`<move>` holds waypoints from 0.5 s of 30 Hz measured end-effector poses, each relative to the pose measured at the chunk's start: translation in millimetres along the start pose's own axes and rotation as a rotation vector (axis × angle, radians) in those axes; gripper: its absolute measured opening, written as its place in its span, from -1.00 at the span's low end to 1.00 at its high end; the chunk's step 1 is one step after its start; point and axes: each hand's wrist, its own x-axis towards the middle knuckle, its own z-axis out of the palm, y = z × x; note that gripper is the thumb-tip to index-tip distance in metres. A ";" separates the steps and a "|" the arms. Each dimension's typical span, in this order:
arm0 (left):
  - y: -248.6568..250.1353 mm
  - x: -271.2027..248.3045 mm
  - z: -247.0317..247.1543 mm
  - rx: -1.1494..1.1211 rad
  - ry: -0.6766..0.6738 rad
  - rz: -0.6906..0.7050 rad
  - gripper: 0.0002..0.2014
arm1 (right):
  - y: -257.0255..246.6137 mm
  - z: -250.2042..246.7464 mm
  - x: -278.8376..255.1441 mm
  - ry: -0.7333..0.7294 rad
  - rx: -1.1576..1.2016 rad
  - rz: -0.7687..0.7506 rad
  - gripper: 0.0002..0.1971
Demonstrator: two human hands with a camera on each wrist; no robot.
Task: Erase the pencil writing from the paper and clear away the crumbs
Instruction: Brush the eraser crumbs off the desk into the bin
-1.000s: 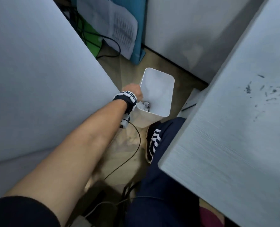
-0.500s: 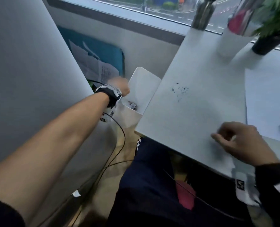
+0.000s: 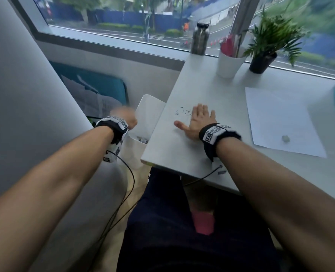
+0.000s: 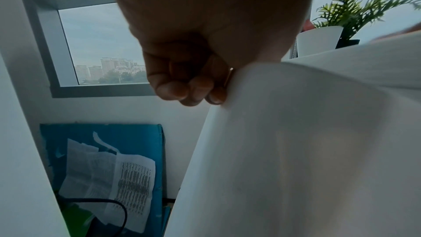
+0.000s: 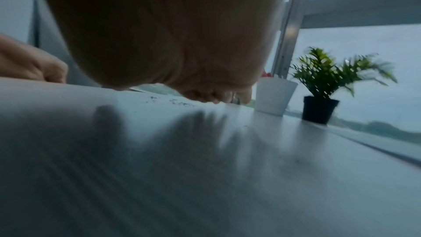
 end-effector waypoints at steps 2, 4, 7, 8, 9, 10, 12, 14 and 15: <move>2.5 -2.3 -2.8 -0.002 -0.002 0.009 -0.67 | -4.5 4.4 -1.6 -0.068 0.052 0.039 0.23; 5.3 -4.0 -5.1 0.001 0.002 0.023 -0.67 | -20.4 4.9 -4.6 -0.084 0.071 0.009 0.27; 10.5 -6.3 -7.5 0.010 0.004 0.038 -0.68 | -58.2 10.2 -8.8 -0.103 0.073 -0.113 0.28; 12.2 -6.7 -9.7 0.009 0.005 0.039 -0.68 | -71.2 12.9 -10.6 -0.106 0.071 -0.146 0.28; 13.6 -7.2 -11.7 0.005 0.006 0.040 -0.69 | -82.7 15.0 -12.5 -0.108 0.076 -0.168 0.27; 15.2 -7.4 -13.6 0.003 0.007 0.045 -0.69 | -90.8 16.2 -12.9 -0.099 0.087 -0.181 0.26; 17.1 -6.7 -17.3 0.011 0.008 0.057 -0.69 | -94.0 11.3 -8.1 -0.058 0.099 -0.194 0.24; 18.2 -7.0 -20.8 0.020 0.012 0.070 -0.69 | -78.9 2.8 2.1 -0.022 0.084 -0.159 0.24; 18.3 -7.0 -22.0 0.024 0.016 0.079 -0.69 | -66.4 -2.9 7.9 -0.018 0.069 -0.118 0.25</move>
